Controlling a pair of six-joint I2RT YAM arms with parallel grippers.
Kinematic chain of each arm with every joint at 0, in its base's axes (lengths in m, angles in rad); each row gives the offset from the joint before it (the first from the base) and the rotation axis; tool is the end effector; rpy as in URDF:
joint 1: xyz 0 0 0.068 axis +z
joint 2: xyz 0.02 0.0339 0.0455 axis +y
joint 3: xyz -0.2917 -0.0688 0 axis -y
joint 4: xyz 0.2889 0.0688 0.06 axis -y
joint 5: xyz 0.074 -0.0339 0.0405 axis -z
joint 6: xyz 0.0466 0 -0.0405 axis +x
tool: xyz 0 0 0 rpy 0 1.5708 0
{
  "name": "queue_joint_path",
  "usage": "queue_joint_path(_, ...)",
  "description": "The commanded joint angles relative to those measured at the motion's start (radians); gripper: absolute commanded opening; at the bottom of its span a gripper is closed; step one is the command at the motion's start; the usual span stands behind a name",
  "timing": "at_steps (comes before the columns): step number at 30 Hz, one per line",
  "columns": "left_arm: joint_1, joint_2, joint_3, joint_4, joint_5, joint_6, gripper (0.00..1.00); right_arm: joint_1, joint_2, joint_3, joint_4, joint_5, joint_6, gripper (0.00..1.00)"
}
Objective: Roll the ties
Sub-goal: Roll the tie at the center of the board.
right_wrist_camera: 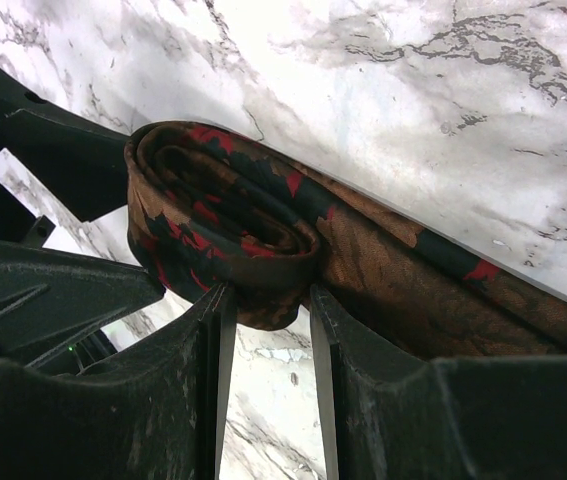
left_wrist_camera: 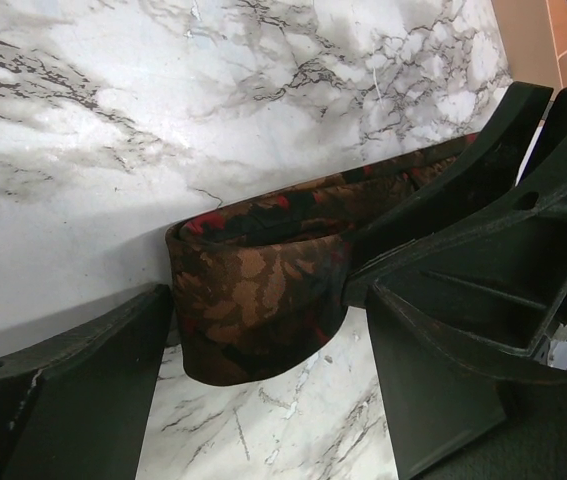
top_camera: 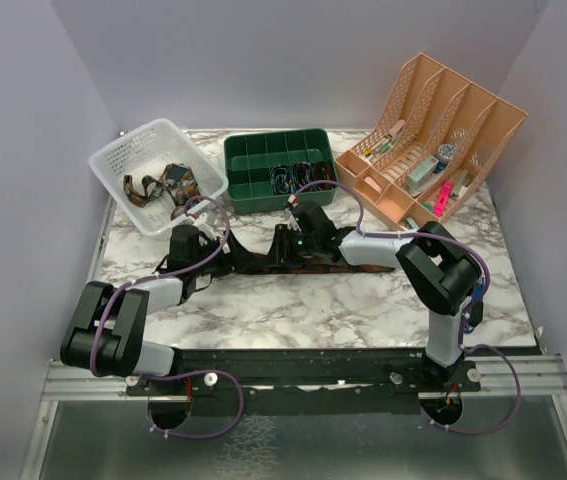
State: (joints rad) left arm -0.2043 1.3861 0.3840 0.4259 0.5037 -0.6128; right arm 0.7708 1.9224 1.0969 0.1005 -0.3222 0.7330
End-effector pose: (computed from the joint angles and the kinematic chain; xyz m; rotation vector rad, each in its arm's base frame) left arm 0.2587 -0.0766 0.1266 -0.1466 2.2354 -1.0023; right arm 0.3118 0.3234 0.1374 -0.2320 2.5176 1.0744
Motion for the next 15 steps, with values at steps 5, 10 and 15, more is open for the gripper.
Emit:
queue_joint_path(5, -0.003, 0.023, -0.005, 0.028, -0.013, 0.016, 0.67, -0.007, 0.027, 0.026, -0.038, 0.008, 0.002, 0.41)
queue_joint_path(10, -0.003, 0.031, 0.002, 0.029, -0.008, 0.016, 0.60, -0.006, 0.029, 0.024, -0.038, 0.004, 0.005, 0.41)
queue_joint_path(15, -0.003, 0.027, 0.002, 0.030, -0.007, 0.018, 0.54, -0.007, 0.030, 0.027, -0.042, 0.001, 0.004, 0.41)
